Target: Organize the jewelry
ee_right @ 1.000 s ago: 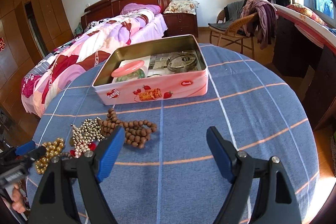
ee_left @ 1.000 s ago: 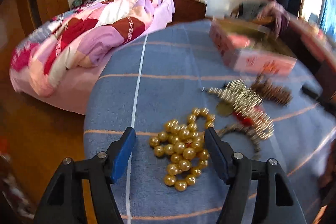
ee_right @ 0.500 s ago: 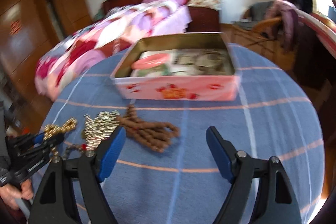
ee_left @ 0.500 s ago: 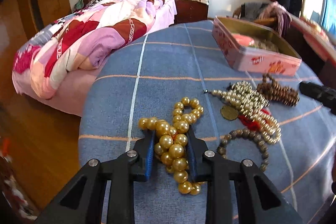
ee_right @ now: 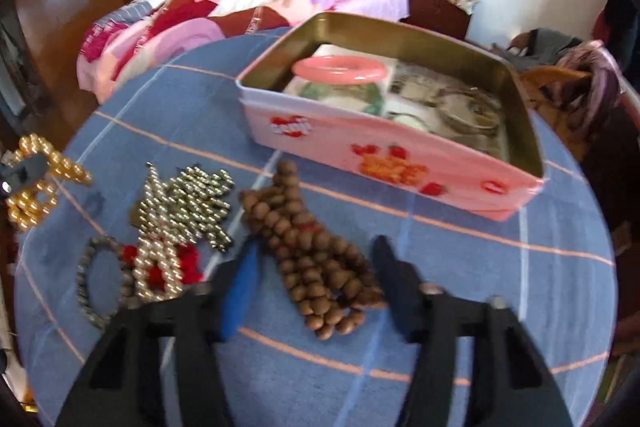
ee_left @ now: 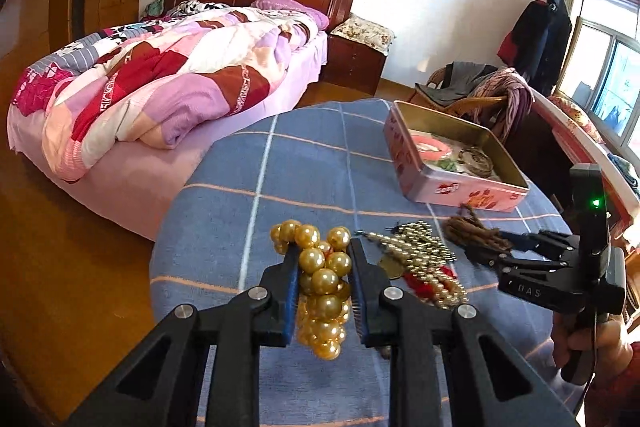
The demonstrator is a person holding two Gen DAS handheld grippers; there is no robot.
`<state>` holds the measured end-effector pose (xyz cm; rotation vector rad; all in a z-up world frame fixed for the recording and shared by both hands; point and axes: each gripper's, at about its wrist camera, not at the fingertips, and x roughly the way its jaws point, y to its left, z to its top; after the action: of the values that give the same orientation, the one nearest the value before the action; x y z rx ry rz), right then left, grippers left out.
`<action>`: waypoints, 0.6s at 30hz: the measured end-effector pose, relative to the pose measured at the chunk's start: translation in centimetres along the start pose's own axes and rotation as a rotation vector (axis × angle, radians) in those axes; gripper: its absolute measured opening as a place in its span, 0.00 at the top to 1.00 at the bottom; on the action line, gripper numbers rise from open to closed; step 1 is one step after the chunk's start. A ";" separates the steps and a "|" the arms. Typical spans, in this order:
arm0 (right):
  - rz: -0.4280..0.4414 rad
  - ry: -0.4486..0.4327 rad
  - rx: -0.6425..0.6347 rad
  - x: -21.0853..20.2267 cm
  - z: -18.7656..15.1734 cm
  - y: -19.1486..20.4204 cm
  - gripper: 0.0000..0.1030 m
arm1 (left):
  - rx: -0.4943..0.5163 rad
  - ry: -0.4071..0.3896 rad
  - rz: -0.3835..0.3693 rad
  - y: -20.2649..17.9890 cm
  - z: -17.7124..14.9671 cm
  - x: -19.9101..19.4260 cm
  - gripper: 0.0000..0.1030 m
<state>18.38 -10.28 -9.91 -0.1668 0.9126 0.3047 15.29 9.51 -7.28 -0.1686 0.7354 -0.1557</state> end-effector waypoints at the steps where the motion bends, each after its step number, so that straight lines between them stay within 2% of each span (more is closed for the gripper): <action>1: 0.004 0.004 0.015 -0.2 -0.1 -0.3 0.69 | 0.003 0.001 -0.003 -0.1 0.0 0.0 0.79; 5: 0.028 -0.022 0.100 -1.6 -1.7 -1.3 0.70 | 0.007 0.003 -0.022 -0.7 0.0 0.0 0.79; 9: 0.097 -0.076 0.232 -3.2 -2.7 -2.6 0.70 | 0.008 -0.001 -0.033 -1.2 -0.1 -0.2 0.79; 14: 0.037 -0.167 0.283 -6.2 -2.5 -2.4 0.70 | 0.017 -0.018 -0.053 -2.1 0.1 -0.7 0.79; 18: -0.074 -0.258 0.283 -8.8 -2.0 -2.3 0.70 | 0.029 -0.037 -0.077 -3.2 0.4 -1.0 0.79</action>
<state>12.62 -14.66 -4.08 0.0989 0.6825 0.1220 14.59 6.59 -5.69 -0.1721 0.6898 -0.2355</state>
